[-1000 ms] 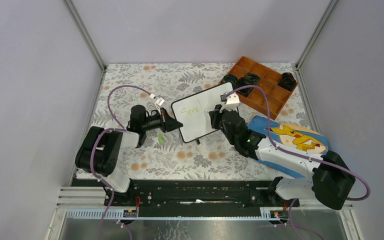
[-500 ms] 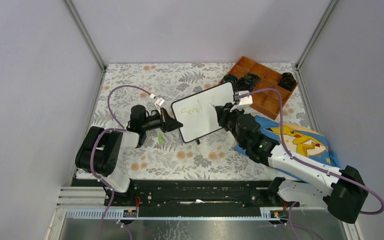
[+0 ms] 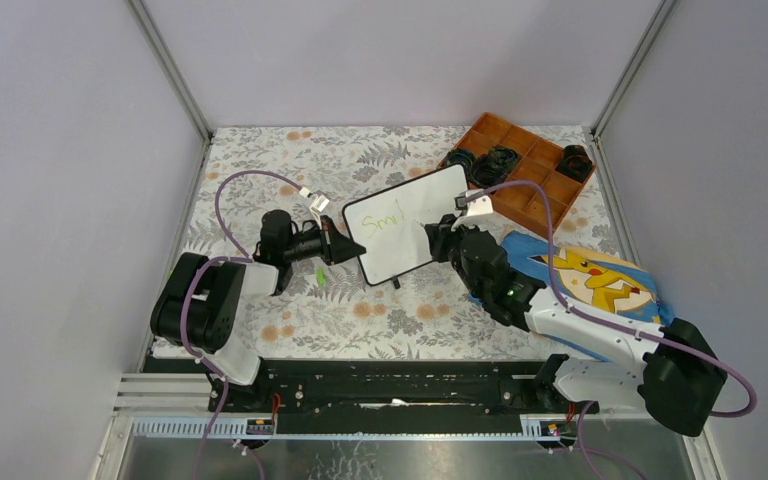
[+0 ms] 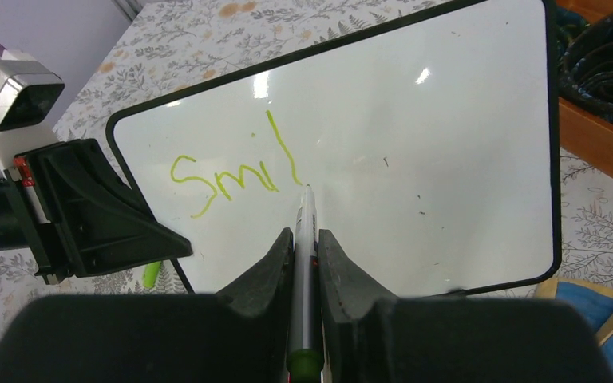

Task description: Write a sentence on the whiteboard

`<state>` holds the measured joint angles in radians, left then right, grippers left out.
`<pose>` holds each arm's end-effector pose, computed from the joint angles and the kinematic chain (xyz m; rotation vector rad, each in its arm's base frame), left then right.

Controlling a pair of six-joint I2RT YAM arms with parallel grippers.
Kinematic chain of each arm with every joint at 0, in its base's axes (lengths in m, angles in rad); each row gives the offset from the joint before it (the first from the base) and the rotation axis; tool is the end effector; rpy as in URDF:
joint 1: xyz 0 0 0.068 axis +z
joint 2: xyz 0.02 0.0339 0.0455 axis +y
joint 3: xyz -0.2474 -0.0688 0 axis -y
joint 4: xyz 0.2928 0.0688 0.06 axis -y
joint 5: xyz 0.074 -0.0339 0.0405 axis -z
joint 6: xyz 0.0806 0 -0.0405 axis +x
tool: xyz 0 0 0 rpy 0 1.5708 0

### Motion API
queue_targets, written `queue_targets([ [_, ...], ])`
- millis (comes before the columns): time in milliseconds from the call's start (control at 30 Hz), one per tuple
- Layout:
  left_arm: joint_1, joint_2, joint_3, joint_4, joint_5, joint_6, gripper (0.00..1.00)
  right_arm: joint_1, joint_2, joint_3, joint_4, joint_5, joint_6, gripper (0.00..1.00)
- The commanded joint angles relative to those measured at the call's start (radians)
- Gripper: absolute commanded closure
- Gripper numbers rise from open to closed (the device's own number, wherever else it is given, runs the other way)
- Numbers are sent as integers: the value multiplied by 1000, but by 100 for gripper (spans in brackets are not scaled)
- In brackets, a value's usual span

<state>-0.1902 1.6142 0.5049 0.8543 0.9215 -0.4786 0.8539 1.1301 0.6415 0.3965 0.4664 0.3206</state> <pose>0.3154 -0.1261 0.0943 0.4226 1.8716 -1.2943 0.2550 0.2374 0.2394 -0.0895 1.6752 0.5042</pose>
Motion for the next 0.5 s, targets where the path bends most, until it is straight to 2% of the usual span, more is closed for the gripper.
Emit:
queue_targets([
  [0,-6,4,6,-93,-48,26,100,-10,18,49,71,-12,18,100],
  [467,-6,5,11,-111,-53,33,100,-19,91,102,87,4,24,100],
])
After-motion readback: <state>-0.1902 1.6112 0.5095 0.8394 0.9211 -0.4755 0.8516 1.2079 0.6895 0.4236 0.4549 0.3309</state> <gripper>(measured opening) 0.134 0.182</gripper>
